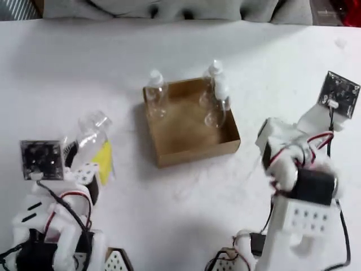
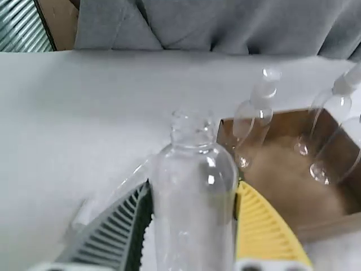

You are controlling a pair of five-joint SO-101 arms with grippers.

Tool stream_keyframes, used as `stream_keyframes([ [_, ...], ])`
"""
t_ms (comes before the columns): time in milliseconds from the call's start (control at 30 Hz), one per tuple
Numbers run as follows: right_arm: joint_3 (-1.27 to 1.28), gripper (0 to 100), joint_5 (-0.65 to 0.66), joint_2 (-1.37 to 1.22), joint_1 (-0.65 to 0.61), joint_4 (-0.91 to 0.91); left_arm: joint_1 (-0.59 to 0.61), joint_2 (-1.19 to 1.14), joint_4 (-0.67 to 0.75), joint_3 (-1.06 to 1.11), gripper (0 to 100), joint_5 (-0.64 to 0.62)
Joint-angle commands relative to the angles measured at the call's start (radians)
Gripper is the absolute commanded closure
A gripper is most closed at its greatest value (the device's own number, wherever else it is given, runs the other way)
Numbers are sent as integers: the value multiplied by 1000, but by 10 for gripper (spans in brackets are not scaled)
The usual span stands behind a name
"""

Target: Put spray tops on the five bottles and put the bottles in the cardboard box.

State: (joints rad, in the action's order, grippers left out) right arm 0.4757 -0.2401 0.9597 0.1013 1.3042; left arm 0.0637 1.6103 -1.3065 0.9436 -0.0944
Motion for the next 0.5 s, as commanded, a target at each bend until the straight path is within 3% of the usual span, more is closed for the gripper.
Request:
stream_keyframes([
  [0, 14, 981, 12, 101, -39, -157, -13, 97, 170, 66, 980, -46],
  [200, 25, 981, 12, 213, -85, -450, -108, 228, 405, 203, 980, -46],
  [467, 23, 981, 14, 338, -217, -771, -302, 220, 496, 256, 980, -44],
])
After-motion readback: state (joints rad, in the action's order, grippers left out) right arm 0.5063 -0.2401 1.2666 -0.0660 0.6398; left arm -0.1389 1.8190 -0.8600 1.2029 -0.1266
